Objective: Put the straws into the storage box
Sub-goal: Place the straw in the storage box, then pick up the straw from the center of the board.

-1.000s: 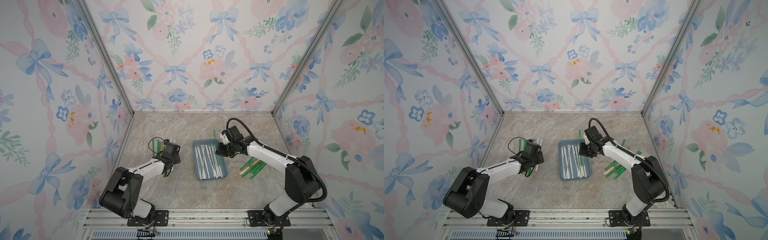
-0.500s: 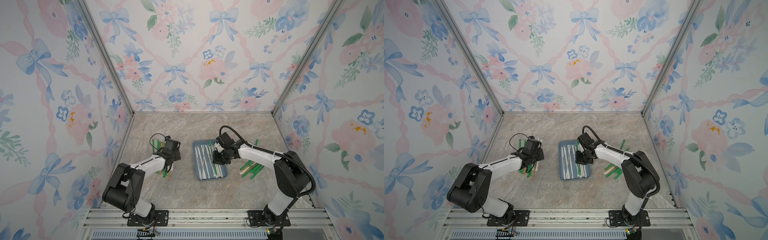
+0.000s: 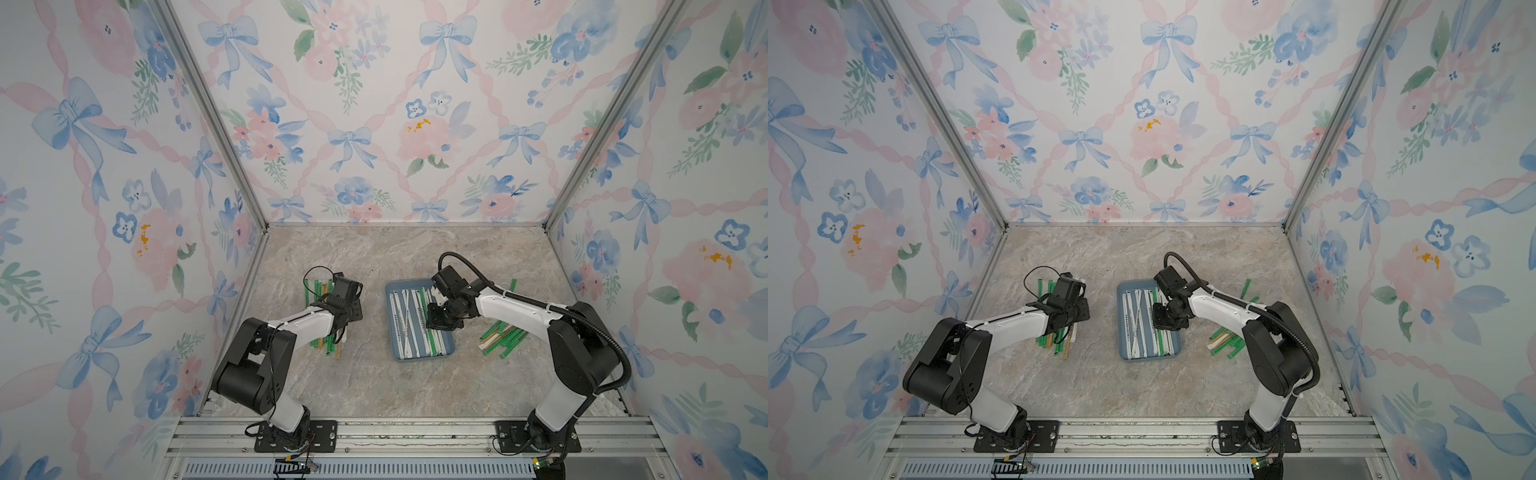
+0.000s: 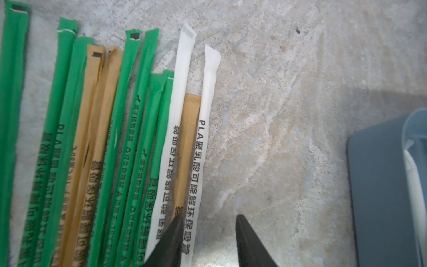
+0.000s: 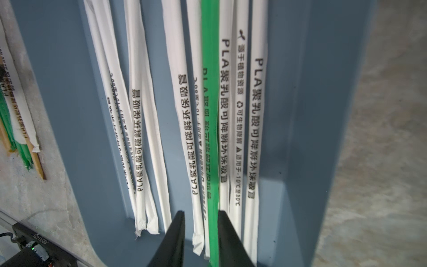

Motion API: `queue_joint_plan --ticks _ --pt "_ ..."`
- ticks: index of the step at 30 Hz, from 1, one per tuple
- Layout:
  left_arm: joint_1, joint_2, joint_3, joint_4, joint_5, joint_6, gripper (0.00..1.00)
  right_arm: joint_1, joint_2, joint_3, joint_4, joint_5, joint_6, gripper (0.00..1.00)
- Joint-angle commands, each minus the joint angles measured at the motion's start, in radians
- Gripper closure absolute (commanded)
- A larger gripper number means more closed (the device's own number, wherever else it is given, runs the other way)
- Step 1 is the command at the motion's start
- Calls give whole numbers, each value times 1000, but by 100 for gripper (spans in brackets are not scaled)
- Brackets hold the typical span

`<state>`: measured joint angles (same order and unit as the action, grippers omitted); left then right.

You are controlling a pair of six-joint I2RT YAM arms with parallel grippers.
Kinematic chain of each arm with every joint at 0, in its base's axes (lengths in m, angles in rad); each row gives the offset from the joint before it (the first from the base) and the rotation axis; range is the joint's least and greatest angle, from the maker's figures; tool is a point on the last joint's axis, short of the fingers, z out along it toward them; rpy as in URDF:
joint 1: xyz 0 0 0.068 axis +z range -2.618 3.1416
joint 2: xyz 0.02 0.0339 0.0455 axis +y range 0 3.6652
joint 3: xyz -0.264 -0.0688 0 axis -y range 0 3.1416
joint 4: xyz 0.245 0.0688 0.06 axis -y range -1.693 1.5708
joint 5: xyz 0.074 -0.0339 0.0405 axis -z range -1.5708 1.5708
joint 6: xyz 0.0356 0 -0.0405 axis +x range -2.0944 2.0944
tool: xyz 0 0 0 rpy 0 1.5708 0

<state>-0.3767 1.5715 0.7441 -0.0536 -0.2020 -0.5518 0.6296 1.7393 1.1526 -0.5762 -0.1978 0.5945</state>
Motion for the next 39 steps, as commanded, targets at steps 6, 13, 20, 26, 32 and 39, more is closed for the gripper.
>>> queue_joint_plan --ticks 6,13,20,26,32,39 --pt "7 33 13 -10 -35 25 61 -45 -71 -14 -18 37 -12 73" --pt "6 57 11 -10 -20 19 70 -87 -132 -42 -21 47 -23 72" --pt "-5 51 -4 -10 -21 10 80 -140 -168 -68 -27 46 -33 72" --pt "-21 67 -12 -9 -10 2 84 -197 -205 -96 -30 41 -43 72" --pt "-39 69 -14 -8 -10 -12 98 -298 -271 -131 -52 45 -64 72" --pt "-45 30 13 -9 14 -24 100 -425 -353 -175 -81 32 -96 71"
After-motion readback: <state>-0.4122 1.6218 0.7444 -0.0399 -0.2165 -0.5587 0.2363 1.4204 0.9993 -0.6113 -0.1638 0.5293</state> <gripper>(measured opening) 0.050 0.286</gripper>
